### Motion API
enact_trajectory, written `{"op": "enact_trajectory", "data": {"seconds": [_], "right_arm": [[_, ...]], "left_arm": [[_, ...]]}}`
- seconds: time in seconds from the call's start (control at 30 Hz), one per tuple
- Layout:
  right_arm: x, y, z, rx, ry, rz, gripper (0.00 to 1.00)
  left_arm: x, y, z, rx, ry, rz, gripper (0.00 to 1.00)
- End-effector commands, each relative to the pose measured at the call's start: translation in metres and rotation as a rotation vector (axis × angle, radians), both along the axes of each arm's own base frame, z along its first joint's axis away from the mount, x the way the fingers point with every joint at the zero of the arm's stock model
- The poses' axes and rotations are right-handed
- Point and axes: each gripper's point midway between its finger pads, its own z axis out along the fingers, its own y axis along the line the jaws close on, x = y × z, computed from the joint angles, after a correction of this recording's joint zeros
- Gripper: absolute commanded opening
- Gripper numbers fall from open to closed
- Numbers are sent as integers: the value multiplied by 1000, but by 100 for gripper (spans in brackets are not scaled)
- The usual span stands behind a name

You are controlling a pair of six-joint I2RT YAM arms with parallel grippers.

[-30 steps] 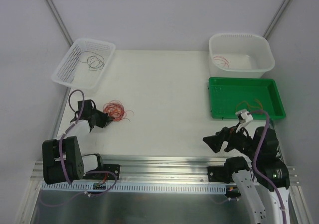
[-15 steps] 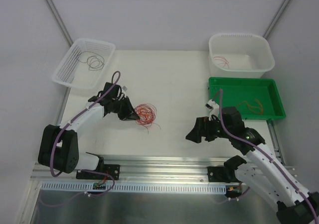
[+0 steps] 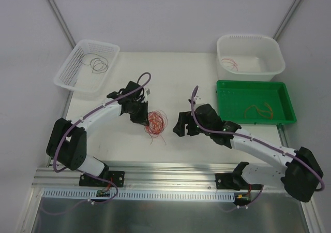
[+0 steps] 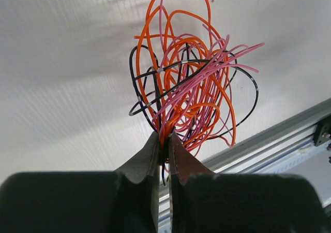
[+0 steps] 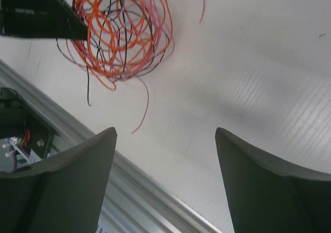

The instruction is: Untangle the cables

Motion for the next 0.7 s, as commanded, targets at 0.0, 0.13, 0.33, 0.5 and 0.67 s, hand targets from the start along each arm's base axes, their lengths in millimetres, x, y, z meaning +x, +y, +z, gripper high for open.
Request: {"op": "enact_trajectory", "data": {"seconds": [0.0,0.13,0.33,0.5,0.67], "right_arm": [[39,30,23,108,-98,-112,80],[43,64,15,130,-86,-74,70],[47,93,5,188,-55,-73,49],[46,105,-3,175,-51,-50,42],[44,119,-8,181,-39,-31,40]], "left_arm": [[-5,6,-10,115,-41,-62,0],[-8,2,-18,141,-25,-76,0],[-8,0,-17,142,-30,-75,0],[-8,1,-16,148,-38,-66,0],[-9,-3,-12,123,-40,-65,0]]}}
